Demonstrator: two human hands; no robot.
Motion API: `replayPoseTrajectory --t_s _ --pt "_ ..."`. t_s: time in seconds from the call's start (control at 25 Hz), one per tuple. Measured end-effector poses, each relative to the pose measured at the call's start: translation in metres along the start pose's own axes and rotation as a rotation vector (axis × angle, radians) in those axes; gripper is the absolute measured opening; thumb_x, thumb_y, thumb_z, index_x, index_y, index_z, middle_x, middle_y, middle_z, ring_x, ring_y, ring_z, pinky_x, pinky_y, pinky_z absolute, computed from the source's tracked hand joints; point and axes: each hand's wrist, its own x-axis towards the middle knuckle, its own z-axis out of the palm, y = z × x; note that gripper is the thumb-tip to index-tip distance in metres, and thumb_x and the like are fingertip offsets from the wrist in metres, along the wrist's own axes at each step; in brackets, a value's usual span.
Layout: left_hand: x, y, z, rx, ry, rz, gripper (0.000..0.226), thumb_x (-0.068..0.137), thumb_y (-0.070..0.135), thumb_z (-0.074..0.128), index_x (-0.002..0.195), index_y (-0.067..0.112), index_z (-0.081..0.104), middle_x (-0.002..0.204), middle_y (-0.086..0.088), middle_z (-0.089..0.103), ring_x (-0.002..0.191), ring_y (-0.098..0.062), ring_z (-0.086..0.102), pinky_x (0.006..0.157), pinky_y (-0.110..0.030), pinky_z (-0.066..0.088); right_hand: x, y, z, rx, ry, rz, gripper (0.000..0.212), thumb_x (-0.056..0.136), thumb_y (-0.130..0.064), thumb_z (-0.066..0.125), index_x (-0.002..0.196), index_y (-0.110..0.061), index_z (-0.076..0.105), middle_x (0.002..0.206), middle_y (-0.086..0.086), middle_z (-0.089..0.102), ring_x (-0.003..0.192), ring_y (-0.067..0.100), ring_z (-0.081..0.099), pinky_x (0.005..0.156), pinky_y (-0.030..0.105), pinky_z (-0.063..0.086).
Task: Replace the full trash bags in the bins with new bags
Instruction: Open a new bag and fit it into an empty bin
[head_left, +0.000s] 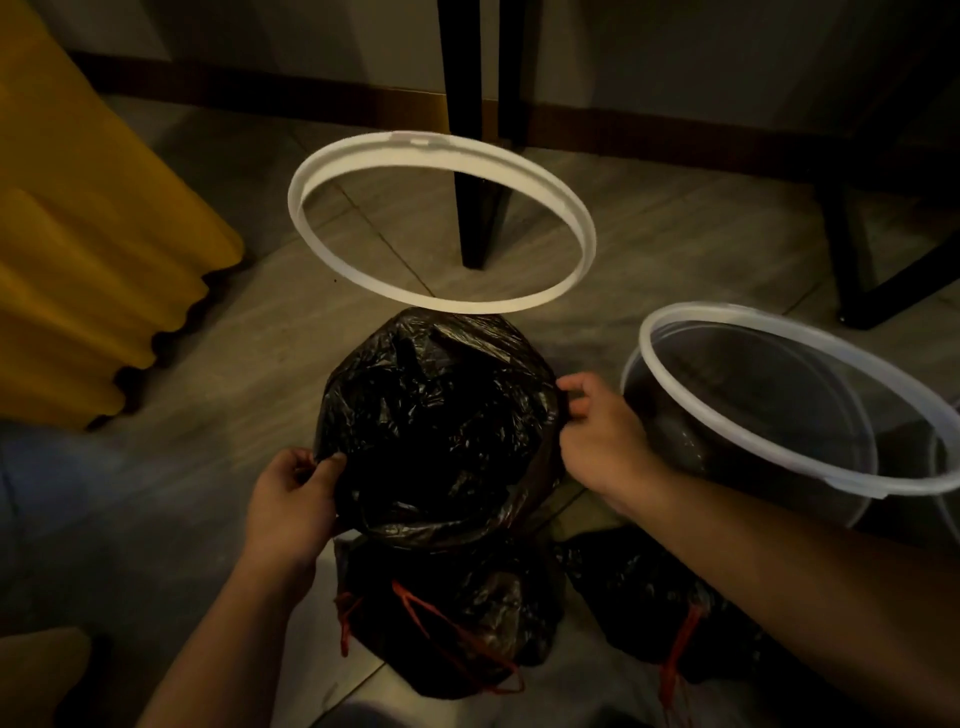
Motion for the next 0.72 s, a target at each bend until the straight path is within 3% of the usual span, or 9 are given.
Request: replayPoseTrajectory --t_s 0.12,0.2,0.32,0.4,0.56,0.64,0.72 --pt "0.004 -0.002 -0.002 -0.001 0.025 0.022 0.011 0.102 0.019 0.066 0.093 0.013 0.062 0.096 -0.017 0.074 0.079 -0.027 0.072 0.058 -0.037 0.057 -0.007 0.014 0.016 0.023 -0.018 0.144 0.036 0.092 -0.008 0.055 0.117 -0.032 0.065 0.109 -0.001 0.072 0.102 0.024 0.068 0.096 0.048 0.059" --pt "0.005 -0.002 -0.002 -0.010 0.022 0.025 0.012 0.102 0.020 0.066 0.094 0.012 0.062 0.094 -0.016 0.073 0.077 -0.026 0.071 0.053 -0.034 0.057 -0.012 0.017 0.021 0.185 0.005 0.258 0.028 0.098 -0.014 0.049 0.114 -0.026 0.069 0.112 0.006 0.073 0.104 0.031 0.069 0.097 0.056 0.059" --pt "0.002 -0.002 -0.002 -0.022 0.008 0.022 0.012 0.101 0.020 0.066 0.097 0.009 0.063 0.091 -0.015 0.073 0.075 -0.025 0.072 0.052 -0.034 0.058 -0.023 0.016 0.023 0.537 0.013 0.369 0.035 0.093 -0.060 0.054 0.119 -0.040 0.067 0.115 0.001 0.075 0.101 0.031 0.075 0.085 0.058 0.063" --pt "0.000 -0.001 -0.002 -0.022 0.009 0.020 0.012 0.102 0.021 0.065 0.100 0.009 0.064 0.091 -0.014 0.074 0.076 -0.025 0.073 0.055 -0.036 0.060 -0.038 0.024 0.025 0.411 -0.011 0.274 0.036 0.076 -0.074 0.060 0.104 -0.052 0.061 0.108 -0.002 0.074 0.086 0.025 0.079 0.077 0.053 0.065" --pt "-0.001 0.002 -0.002 -0.045 -0.003 0.015 0.011 0.102 0.022 0.065 0.100 0.011 0.064 0.094 -0.012 0.074 0.079 -0.023 0.074 0.056 -0.036 0.060 -0.046 0.039 0.025 0.316 0.025 0.167 0.024 0.068 -0.061 0.064 0.083 -0.043 0.061 0.091 0.008 0.075 0.072 0.023 0.077 0.070 0.048 0.066" --pt "-0.002 0.000 -0.002 -0.063 -0.005 0.011 0.014 0.103 0.022 0.065 0.101 0.009 0.062 0.096 -0.012 0.073 0.082 -0.024 0.073 0.055 -0.035 0.060 -0.040 0.042 0.022 0.350 0.044 0.155 0.019 0.074 -0.051 0.066 0.080 -0.033 0.066 0.080 0.010 0.075 0.071 0.029 0.077 0.073 0.053 0.065" --pt "-0.002 -0.001 -0.001 -0.074 -0.007 0.005 0.017 0.103 0.023 0.065 0.104 0.007 0.061 0.101 -0.014 0.071 0.088 -0.027 0.072 0.055 -0.035 0.061 -0.035 0.049 0.021 0.345 0.020 0.186 0.007 0.088 -0.034 0.067 0.087 -0.028 0.071 0.081 0.011 0.076 0.075 0.029 0.078 0.077 0.052 0.065"
